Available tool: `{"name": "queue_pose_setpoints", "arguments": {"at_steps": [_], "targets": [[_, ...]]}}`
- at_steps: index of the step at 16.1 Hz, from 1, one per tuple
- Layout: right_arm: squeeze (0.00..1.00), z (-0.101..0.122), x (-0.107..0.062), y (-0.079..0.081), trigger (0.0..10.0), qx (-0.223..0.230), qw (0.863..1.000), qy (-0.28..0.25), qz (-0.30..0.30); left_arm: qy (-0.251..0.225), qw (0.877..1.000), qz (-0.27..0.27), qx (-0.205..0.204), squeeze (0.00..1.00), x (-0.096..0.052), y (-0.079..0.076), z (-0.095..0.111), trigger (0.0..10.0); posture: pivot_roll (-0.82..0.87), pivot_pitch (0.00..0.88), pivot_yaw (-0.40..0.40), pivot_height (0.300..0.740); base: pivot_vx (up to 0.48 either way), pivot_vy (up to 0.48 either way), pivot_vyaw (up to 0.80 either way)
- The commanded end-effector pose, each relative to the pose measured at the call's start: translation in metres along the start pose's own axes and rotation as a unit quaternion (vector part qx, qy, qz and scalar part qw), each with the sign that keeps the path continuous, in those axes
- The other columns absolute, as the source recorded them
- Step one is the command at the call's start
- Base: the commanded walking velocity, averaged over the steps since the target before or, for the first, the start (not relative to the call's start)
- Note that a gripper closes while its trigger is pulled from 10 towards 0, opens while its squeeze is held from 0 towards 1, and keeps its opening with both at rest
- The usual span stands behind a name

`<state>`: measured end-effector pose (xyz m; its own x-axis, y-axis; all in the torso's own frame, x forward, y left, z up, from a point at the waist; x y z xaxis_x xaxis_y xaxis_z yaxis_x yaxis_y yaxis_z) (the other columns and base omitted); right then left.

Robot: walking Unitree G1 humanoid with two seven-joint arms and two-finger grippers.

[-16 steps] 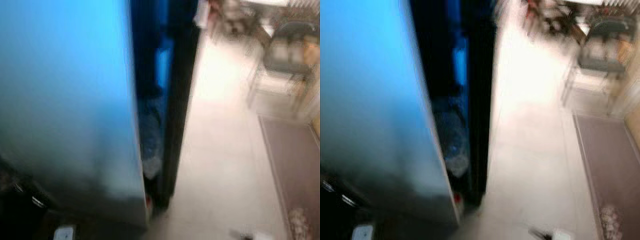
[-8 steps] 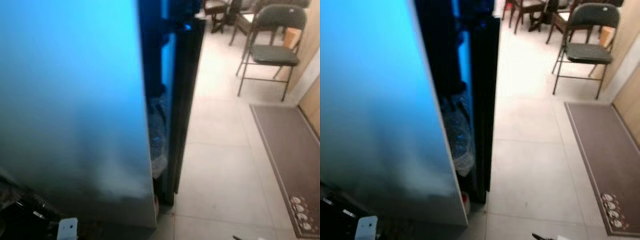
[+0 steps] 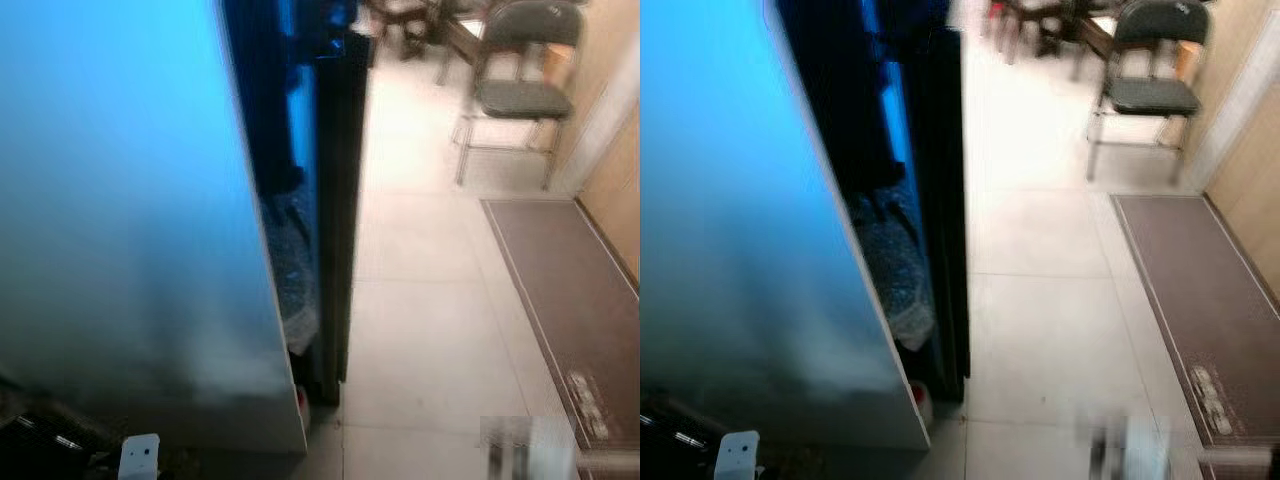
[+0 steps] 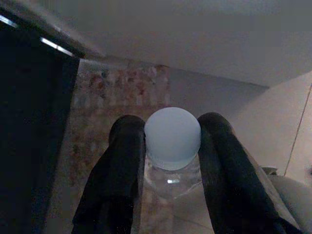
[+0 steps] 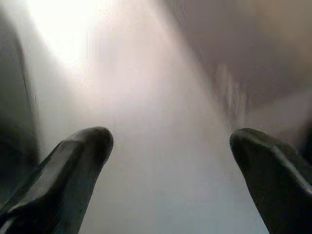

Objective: Restocking fridge

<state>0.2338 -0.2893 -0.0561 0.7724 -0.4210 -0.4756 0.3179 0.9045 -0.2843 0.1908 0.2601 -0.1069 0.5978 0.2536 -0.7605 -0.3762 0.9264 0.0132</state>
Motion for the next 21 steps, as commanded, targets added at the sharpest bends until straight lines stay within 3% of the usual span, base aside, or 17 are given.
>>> {"name": "queue_pose_setpoints", "arguments": {"at_steps": [1, 2, 3, 5, 7, 11, 16, 21], "targets": [[0.00, 0.054, 0.013, 0.004, 10.0, -0.025, 0.994, -0.100, 0.032, 0.004, 1.000, 0.009, 0.014, 0.00, 0.000, 0.008, 0.000, 10.0, -0.08, 0.000, 0.064, 0.740, 0.000, 0.000, 0.00], [0.00, 0.060, 0.013, 0.011, 10.0, -0.045, 0.991, -0.113, 0.053, 0.005, 1.000, 0.009, 0.016, 0.00, 0.000, 0.008, 0.000, 10.0, -0.08, 0.000, 0.064, 0.740, 0.000, 0.000, 0.00], [0.00, 0.075, 0.014, 0.018, 10.0, -0.027, 0.988, -0.139, 0.058, 0.003, 1.000, 0.009, 0.014, 0.00, 0.000, 0.009, 0.001, 10.0, -0.09, 0.000, 0.063, 0.740, 0.000, 0.000, 0.00], [0.00, 0.107, 0.011, 0.035, 10.0, -0.038, 0.978, -0.197, 0.065, 0.001, 1.000, 0.010, 0.011, 0.00, 0.000, 0.010, 0.002, 10.0, -0.10, 0.000, 0.068, 0.740, 0.000, 0.000, 0.00], [0.00, 0.138, 0.002, 0.058, 10.0, -0.056, 0.960, -0.258, 0.090, 0.000, 1.000, 0.009, 0.015, 0.00, 0.000, 0.009, 0.004, 10.0, -0.10, 0.000, 0.077, 0.740, 0.000, 0.000, 0.00], [0.00, 0.171, -0.019, 0.095, 10.0, -0.044, 0.935, -0.321, 0.141, -0.012, 1.000, 0.007, 0.020, 0.00, 0.002, 0.006, 0.013, 10.0, -0.07, 0.000, 0.056, 0.740, 0.000, 0.000, 0.00], [0.00, 0.165, -0.017, 0.080, 10.0, -0.057, 0.940, -0.312, 0.123, 0.000, 1.000, 0.008, 0.012, 0.00, 0.000, 0.000, -0.001, 10.0, -0.06, 0.000, 0.034, 0.740, 0.000, 0.000, 0.00], [0.00, 0.180, -0.017, 0.071, 10.0, -0.050, 0.938, -0.325, 0.111, -0.012, 1.000, 0.001, 0.009, 0.00, 0.000, -0.007, 0.001, 10.0, -0.06, 0.000, 0.028, 0.740, 0.000, 0.000, 0.00]]}}
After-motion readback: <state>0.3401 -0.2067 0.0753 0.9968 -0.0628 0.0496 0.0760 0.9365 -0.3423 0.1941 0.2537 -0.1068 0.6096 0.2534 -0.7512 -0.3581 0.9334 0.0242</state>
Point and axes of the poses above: a point about 5 cm out from each wrist's last joint towards the gripper, its own x axis pointing out of the wrist towards the gripper, its own z axis along the axis of the wrist's last joint, y = z × x, the point moved 4 cm from there along x, pointing out of the wrist towards the gripper, and after that the axes turned 13 degrees about -x, right-handed, at the moved point
